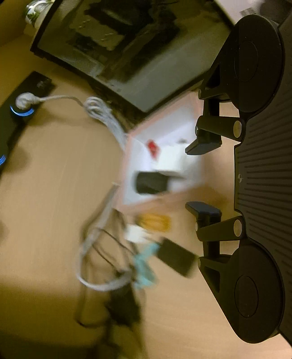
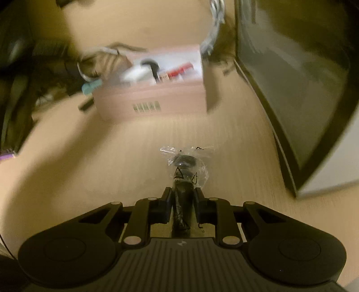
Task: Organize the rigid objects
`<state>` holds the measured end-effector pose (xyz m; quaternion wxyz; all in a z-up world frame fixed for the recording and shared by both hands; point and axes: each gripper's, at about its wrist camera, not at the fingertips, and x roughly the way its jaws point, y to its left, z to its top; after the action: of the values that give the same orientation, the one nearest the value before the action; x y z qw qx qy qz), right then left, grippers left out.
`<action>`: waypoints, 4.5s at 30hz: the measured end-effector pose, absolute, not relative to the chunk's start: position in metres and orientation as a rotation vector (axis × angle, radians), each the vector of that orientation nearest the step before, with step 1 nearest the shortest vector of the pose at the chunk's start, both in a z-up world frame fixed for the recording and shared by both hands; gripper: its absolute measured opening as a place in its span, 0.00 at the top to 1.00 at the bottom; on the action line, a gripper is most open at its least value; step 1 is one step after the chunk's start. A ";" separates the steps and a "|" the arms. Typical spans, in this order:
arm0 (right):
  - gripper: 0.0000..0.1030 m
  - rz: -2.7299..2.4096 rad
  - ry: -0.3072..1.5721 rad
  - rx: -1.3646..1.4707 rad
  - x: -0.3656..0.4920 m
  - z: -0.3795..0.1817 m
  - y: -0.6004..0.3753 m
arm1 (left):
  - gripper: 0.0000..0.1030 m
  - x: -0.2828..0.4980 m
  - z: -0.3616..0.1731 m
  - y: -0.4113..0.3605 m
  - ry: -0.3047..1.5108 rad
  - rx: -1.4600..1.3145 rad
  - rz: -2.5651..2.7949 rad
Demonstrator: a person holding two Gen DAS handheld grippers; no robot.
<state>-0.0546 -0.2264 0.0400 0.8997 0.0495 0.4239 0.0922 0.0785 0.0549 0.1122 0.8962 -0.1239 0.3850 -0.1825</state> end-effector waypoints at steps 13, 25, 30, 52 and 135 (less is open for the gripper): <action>0.73 0.204 0.627 0.037 0.089 0.126 -0.217 | 0.51 0.040 0.086 0.105 0.867 -0.228 -0.261; 0.55 0.253 0.712 -0.061 0.043 0.077 -0.190 | 0.51 0.169 0.086 0.098 0.778 -0.199 -0.301; 0.55 0.232 0.748 -0.123 0.015 0.064 -0.185 | 0.51 0.246 0.078 0.077 0.744 -0.114 -0.299; 0.55 0.211 0.884 -0.088 0.005 0.037 -0.183 | 0.78 0.298 0.046 0.069 0.835 -0.116 -0.308; 0.47 0.721 0.779 -0.231 0.001 0.035 -0.044 | 0.85 -0.027 0.045 0.170 0.903 -0.195 -0.026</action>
<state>0.0015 -0.0445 0.0352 0.8561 -0.1097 0.3705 0.3433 -0.0271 0.1700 0.0452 0.8950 -0.0940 0.4358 -0.0125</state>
